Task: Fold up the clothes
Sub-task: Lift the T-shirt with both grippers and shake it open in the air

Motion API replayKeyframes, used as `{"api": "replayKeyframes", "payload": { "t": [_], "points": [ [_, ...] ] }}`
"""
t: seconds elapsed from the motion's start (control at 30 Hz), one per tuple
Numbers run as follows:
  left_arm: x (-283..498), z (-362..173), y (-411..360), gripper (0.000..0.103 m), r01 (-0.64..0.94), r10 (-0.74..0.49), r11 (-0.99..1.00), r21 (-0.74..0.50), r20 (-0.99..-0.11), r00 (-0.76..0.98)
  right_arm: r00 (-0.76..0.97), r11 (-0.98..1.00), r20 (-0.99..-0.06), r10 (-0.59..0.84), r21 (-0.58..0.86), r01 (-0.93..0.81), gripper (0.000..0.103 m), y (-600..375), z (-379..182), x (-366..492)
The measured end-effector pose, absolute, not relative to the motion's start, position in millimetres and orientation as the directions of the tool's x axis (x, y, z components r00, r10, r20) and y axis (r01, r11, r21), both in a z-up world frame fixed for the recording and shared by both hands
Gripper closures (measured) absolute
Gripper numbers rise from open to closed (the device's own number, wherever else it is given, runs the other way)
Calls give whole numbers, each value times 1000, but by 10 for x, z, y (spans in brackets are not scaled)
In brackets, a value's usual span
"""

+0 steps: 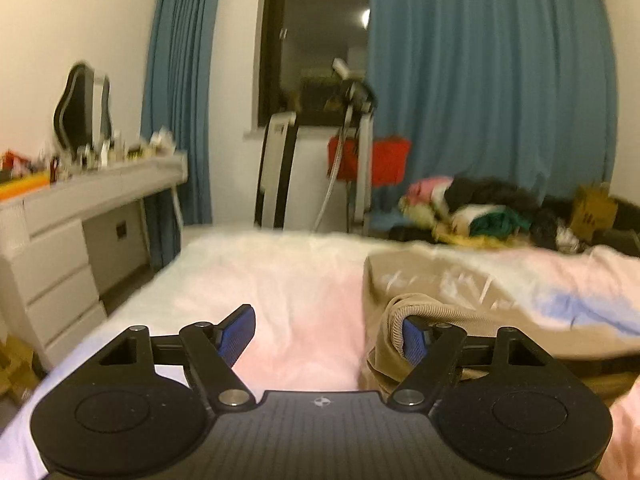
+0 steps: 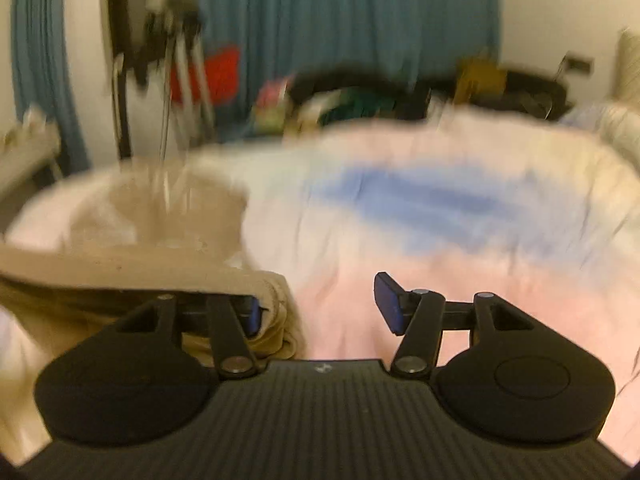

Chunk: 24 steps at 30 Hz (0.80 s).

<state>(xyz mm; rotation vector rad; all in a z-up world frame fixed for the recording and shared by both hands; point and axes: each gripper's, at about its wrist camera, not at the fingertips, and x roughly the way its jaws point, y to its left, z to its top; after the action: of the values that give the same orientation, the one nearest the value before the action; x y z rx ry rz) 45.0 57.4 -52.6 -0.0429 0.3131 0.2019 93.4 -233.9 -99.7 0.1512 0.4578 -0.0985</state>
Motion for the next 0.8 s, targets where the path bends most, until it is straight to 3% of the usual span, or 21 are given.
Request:
{"api": "replayKeyframes", "payload": {
  "t": [0.07,0.2,0.5,0.8],
  "points": [
    [400,-390,593,22,-193,176,980,-42,-251,952,933,972,-351,-81,181,152,33,-2447,-773,827],
    [323,126,641,22,-212,197,971,-112,-128,972,978,974,-194,-82,190,119,33,-2450,-202,714],
    [221,2065,840,22,-154,184,962,-225,121,975,995,990,89,32,132,-44,33,-2461,1818,529],
    [40,3618,839,17,-60,116,973,-221,252,961,966,983,232,116,112,-145,33,-2718,3444,322]
  ]
}}
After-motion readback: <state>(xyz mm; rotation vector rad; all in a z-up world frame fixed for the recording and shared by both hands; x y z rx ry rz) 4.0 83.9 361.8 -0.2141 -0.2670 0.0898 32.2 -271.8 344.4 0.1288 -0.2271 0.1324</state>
